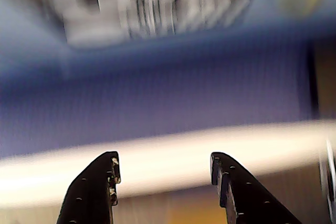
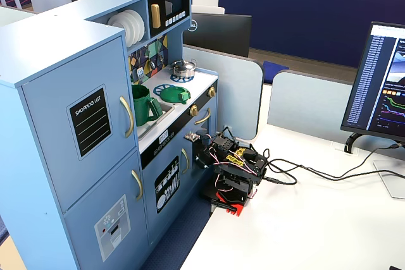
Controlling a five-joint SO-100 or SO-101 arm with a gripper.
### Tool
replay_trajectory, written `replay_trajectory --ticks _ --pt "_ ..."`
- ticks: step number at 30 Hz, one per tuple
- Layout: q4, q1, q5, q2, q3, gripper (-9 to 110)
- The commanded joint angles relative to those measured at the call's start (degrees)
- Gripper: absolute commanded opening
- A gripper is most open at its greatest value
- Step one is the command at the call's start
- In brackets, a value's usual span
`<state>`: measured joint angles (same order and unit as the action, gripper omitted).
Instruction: Take off the lid from the green recipient and place it on the counter
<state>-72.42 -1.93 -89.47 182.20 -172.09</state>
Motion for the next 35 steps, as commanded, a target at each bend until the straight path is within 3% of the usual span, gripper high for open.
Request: replay_trajectory --ticks 1,8,35 --pt "-10.2 0.7 -1.6 -0.2 0.4 12" --pt "-15.3 1.1 0.1 -0.1 0.4 12" --pt "-15.4 0.8 2.4 -0.1 0.4 12"
